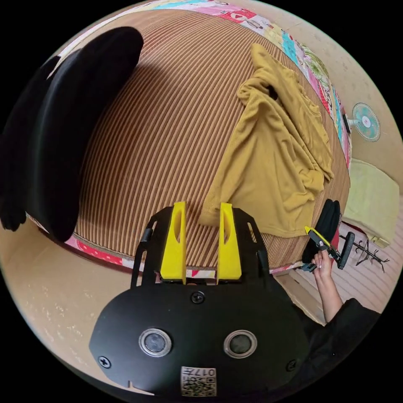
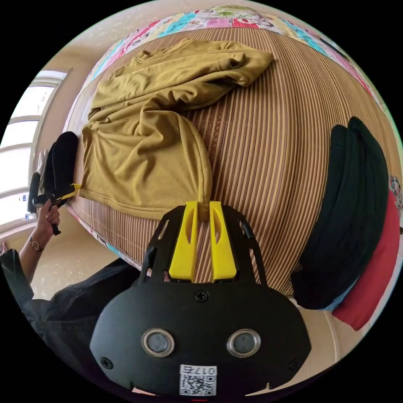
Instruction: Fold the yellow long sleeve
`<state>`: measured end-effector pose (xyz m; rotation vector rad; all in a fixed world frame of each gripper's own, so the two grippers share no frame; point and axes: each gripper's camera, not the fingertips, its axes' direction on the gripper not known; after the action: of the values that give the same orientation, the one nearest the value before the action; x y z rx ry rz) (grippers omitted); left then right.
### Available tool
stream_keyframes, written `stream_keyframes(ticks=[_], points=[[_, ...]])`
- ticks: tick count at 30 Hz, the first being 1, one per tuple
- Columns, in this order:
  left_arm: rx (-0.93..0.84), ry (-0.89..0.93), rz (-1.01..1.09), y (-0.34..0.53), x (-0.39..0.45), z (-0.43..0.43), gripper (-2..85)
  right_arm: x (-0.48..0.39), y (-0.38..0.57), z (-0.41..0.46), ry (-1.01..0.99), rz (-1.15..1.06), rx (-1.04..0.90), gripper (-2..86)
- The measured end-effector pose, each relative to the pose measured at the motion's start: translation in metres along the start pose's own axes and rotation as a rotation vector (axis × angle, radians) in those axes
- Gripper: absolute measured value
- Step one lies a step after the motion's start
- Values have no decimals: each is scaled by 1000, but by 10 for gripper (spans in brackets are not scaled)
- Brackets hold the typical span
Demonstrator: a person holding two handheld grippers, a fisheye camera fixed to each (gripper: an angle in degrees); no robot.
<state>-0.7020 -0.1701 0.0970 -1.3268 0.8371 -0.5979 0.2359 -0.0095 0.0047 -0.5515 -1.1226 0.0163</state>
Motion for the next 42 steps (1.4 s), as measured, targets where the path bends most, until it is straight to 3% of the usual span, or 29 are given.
stream_keyframes(ticks=[5,9,15,17,19,22,29,34,38,42], points=[[-67,-27,69,10,7,0,46,37,69,-23,-95,162,-63,27],[-288,-3,182,24,1,0,24,62,122,-61,-165,279,-67,23],[-395,335,75,74,-57,-49,11,104,198,-105,-371,542,-80,21],[-385,510,-1,78,-73,-63,10,120,207,-124,-516,634,32,21],[-269,744,-38,63,-75,-93,10,142,195,-146,-726,735,232,21],[-141,853,22,9,-52,-126,12,159,133,-164,-846,742,391,21],[78,792,115,-182,26,-170,25,150,-87,-205,-823,580,470,26],[202,667,-49,-291,43,-151,78,121,-177,-213,-662,568,445,41],[239,554,-61,-290,40,-134,105,93,-185,-211,-653,402,408,66],[193,340,-47,-224,32,-86,126,59,-157,-183,-466,267,264,72]])
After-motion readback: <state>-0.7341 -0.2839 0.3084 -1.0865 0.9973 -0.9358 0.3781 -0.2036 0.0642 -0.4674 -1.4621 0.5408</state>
